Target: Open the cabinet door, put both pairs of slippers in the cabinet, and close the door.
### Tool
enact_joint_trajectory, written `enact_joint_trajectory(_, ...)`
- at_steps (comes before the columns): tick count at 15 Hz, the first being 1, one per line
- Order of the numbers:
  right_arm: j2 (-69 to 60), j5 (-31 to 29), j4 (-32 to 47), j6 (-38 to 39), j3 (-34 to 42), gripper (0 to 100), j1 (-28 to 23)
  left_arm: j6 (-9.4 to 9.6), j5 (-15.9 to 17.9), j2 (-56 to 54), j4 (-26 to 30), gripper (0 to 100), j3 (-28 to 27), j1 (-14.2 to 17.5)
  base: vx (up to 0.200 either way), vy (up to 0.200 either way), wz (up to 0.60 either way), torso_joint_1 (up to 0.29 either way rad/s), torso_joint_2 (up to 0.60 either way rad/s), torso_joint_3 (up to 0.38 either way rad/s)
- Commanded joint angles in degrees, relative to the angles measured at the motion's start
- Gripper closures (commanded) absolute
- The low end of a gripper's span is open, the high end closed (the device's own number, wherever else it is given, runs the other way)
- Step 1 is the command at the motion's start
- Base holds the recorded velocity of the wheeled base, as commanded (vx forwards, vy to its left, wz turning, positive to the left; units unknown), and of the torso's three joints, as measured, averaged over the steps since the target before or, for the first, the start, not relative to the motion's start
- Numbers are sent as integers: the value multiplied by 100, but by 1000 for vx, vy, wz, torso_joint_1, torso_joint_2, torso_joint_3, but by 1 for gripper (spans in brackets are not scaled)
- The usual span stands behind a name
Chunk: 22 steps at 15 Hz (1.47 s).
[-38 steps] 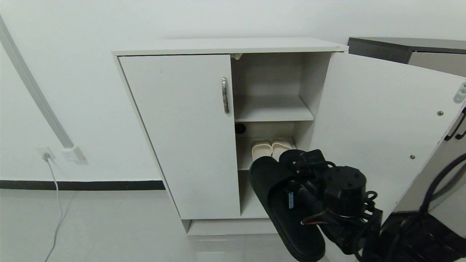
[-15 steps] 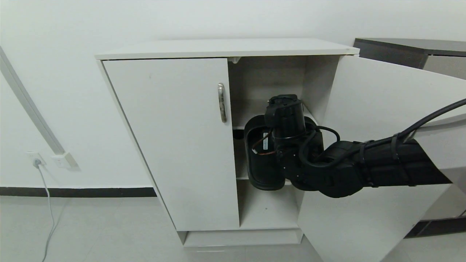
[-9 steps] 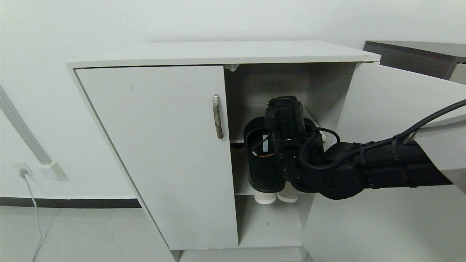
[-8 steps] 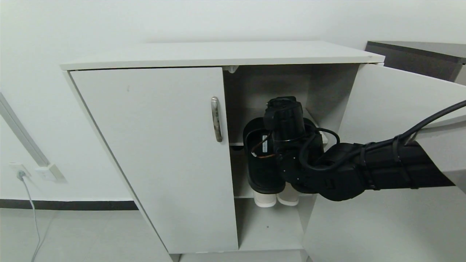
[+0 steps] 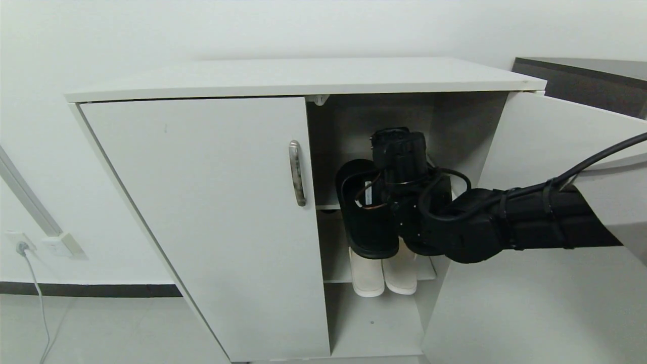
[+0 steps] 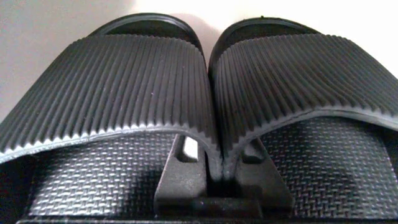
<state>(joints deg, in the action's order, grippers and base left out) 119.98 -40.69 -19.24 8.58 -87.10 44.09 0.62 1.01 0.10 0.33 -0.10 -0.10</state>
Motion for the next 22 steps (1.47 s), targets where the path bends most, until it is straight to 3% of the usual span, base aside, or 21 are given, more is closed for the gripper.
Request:
enact_joint_trajectory(1,166,9,131,3,-246,100,-68,-1,4,-1,2,100,1,1,0,0,0,0,0,0)
enact_joint_trajectory(6,535,97,1106,126,-1248,100,-243,-1,-5,-1,2,100,1,1,0,0,0,0,0,0)
enact_joint_trajectory(11,904,580,2513,750,-2628,100,-419,-1,-5,-1,2,100,1,1,0,0,0,0,0,0)
enact_joint_trajectory(14,1071,606,2486,706,-2749,100,-489,-1,4,-1,2,100,1,1,0,0,0,0,0,0)
enact_joint_trajectory(17,1212,527,1713,328,-2749,100,-630,-1,4,-1,2,100,1,1,0,0,0,0,0,0)
enact_joint_trajectory(22,1221,536,1634,109,-2749,100,-744,-1,4,-1,2,100,1,1,0,0,0,0,0,0)
